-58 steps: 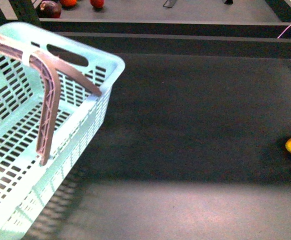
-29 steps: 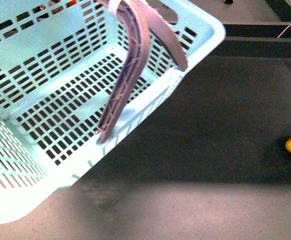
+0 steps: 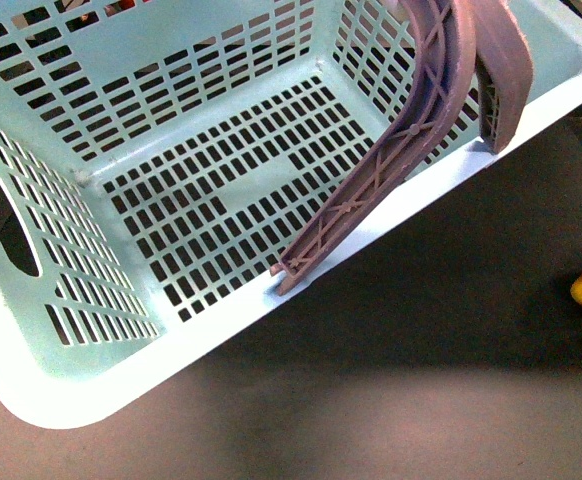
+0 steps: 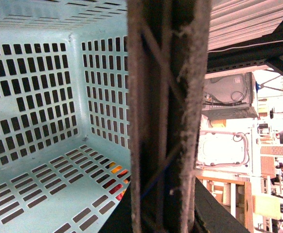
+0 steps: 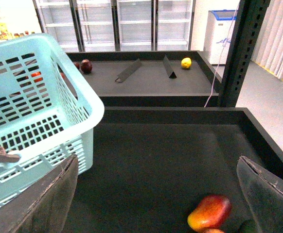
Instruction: Pick apple with right arm and hold basket with left
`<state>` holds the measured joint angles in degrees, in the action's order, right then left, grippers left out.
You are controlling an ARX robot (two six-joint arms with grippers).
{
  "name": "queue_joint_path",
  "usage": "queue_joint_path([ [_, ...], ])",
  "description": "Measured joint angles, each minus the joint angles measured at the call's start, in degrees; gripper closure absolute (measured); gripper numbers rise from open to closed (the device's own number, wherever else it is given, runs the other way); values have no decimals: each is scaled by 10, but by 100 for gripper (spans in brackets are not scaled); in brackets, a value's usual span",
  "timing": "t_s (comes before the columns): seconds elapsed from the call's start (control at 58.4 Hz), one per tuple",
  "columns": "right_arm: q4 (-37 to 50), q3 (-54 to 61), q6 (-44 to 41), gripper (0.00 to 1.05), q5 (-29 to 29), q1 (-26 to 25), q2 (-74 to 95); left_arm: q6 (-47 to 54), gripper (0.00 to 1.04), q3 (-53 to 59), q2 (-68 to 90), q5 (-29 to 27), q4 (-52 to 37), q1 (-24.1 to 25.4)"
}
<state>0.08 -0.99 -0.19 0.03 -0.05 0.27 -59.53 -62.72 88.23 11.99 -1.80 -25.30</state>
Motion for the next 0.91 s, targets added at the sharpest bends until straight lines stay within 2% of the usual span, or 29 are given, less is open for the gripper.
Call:
queue_joint_path([
  [0.154, 0, 0, 0, 9, 0, 0, 0, 2, 98, 0, 0, -5, 0, 1],
  [0.188, -22, -7, 13, 9, 14, 3, 11, 2, 98, 0, 0, -5, 0, 1],
  [0.24, -116, -44, 47, 9, 54, 12, 61, 3, 98, 0, 0, -5, 0, 1],
  [0.291, -184, -69, 84, 9, 64, 9, 120, 2, 98, 0, 0, -5, 0, 1],
  [0.411, -176, -67, 99, 9, 54, -4, 198, 3, 98, 0, 0, -2, 0, 0],
  [0.514, -91, -67, 95, 9, 33, -34, 278, 3, 98, 0, 0, -2, 0, 0],
  [0.616, 30, -69, 77, 9, 16, -69, 409, 3, 98, 0, 0, -2, 0, 0],
  [0.788, 272, -103, 21, 9, -7, -123, 703, 4, 98, 0, 0, -4, 0, 0],
  [0.839, 371, -133, -9, 9, -12, -145, 846, 4, 98, 0, 0, -4, 0, 0],
  [0.907, 419, -159, -22, 9, -11, -160, 941, 3, 98, 0, 0, -3, 0, 0],
])
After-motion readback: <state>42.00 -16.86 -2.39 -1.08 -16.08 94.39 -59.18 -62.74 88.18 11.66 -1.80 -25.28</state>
